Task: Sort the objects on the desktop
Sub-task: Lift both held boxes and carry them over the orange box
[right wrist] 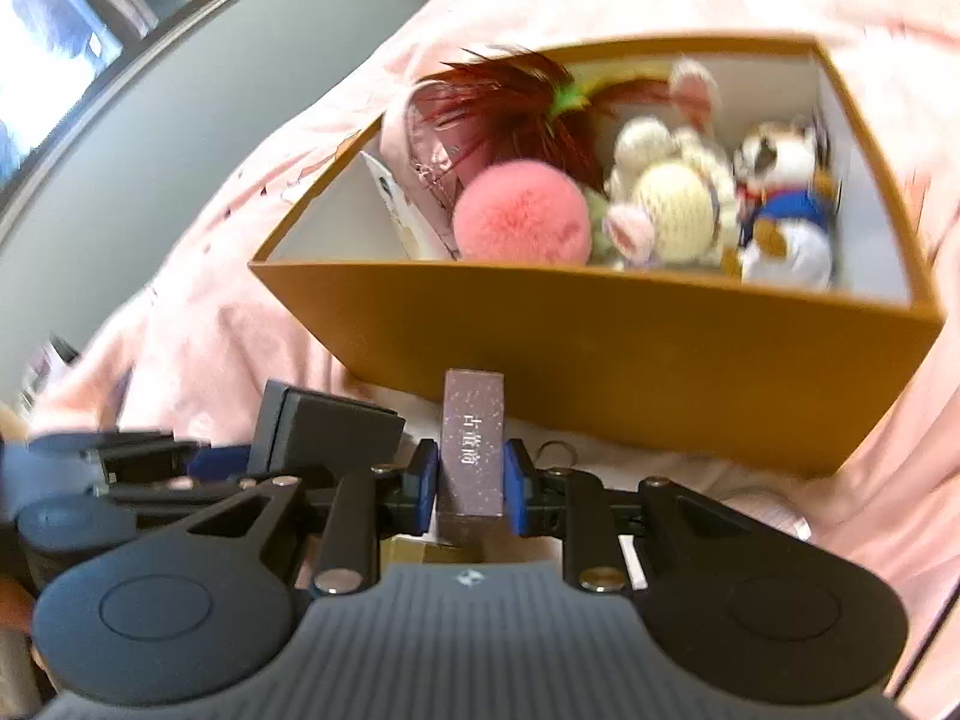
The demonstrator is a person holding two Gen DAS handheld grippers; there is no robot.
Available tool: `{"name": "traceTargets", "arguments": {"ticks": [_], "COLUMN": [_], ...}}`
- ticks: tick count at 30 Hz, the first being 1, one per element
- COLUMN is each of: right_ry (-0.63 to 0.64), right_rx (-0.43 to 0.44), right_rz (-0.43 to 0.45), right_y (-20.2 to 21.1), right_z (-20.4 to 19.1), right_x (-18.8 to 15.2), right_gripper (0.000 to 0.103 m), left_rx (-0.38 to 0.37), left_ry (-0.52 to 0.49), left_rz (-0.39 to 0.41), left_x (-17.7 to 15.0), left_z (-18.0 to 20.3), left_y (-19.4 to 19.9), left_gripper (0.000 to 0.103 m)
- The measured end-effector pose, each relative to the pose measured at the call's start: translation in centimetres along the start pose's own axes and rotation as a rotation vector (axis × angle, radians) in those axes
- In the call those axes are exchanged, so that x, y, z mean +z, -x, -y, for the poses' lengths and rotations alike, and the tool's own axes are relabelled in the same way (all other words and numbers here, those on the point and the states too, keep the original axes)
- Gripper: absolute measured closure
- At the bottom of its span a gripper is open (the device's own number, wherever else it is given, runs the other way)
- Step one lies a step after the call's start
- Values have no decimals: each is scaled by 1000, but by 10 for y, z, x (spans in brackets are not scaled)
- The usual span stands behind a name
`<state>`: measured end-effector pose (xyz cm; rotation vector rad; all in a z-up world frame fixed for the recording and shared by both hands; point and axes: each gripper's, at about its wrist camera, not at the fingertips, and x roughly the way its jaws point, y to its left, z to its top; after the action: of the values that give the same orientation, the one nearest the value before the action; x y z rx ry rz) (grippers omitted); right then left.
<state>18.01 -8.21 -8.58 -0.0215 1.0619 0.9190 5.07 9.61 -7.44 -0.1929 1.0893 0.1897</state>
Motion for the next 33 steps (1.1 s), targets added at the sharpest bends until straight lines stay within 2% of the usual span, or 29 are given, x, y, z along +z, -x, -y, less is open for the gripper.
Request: {"name": "traceTargets", "arguments": {"ticks": [2, 5, 8, 11, 20, 25, 33], "right_ry": [55, 60, 45, 44, 49, 40, 86], "right_rx": [-39, -17, 10, -4, -12, -8, 41], "right_rz": [-11, -58, -65, -84, -75, -37, 56], "right_y": [-4, -20, -20, -24, -27, -7, 49], "right_z": [-6, -3, -2, -1, -7, -5, -9], "right_x": [2, -1, -3, -4, -5, -1, 13], "right_gripper": [78, 77, 75, 74, 78, 78, 78], "left_rx": [4, -6, -17, -27, -40, -77, -189], "left_ry": [1, 19, 28, 28, 38, 31, -16], "left_rz": [-14, -22, -20, -23, 19, 53, 120], "left_x": [-1, -3, -5, -4, -4, 1, 21], "left_z": [0, -4, -6, -6, -8, -8, 6], "left_y": [-6, -10, -12, -16, -5, 19, 63], "left_gripper": [64, 64, 64, 64, 64, 64, 65]}}
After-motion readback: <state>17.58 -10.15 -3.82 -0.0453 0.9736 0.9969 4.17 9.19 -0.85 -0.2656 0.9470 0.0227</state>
